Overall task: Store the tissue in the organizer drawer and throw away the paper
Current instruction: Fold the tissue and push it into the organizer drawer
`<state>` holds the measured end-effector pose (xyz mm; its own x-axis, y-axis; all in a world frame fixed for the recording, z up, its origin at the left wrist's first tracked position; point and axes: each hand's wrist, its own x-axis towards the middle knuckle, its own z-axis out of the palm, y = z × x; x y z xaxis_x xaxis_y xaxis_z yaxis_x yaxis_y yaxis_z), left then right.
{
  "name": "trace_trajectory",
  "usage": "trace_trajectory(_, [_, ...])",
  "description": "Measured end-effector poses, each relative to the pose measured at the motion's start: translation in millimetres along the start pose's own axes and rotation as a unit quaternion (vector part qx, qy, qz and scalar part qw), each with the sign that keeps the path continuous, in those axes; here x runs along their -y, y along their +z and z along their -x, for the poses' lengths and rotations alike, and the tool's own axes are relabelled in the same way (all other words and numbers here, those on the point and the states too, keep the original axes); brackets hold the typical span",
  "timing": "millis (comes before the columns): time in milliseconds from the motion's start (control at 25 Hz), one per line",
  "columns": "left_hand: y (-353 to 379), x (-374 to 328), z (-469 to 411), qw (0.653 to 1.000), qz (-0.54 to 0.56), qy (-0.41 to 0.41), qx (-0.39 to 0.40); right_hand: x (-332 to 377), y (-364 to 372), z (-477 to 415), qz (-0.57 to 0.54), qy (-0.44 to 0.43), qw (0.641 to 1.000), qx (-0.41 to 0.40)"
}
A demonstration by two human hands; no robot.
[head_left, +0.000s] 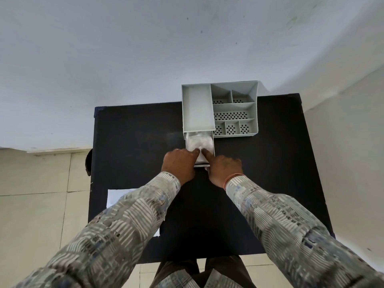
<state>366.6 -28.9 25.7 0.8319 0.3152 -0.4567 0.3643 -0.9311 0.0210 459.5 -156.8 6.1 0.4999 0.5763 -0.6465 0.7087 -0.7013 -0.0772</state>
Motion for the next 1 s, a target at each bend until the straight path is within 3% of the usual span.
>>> trace_trajectory(240, [-17, 7, -24, 0.999, 0.035, -0.027, -0.017, -3, -24, -20, -0.032, 0.016, 0.999, -0.002])
trace_trajectory(440, [-25, 13, -34, 0.999, 0.026, -0.024, -0.032, -3, -29, -21, 0.009, 0.027, 0.996, -0.083])
trace_trajectory(640, [-9, 8, -17, 0.996, 0.006, -0.007, -0.091, 6, -34, -36, -0.03, 0.07, 0.997, -0.019])
trace_trajectory(800, [-6, 12, -18, 0.997, 0.01, 0.0, -0.076, 4, -44, -36, -0.07, 0.05, 0.996, -0.002])
trace_trajectory(1000, [-13, 16, -33, 0.993, 0.109, -0.044, -0.022, 7, -23, 5, -0.071, 0.008, 0.985, -0.156])
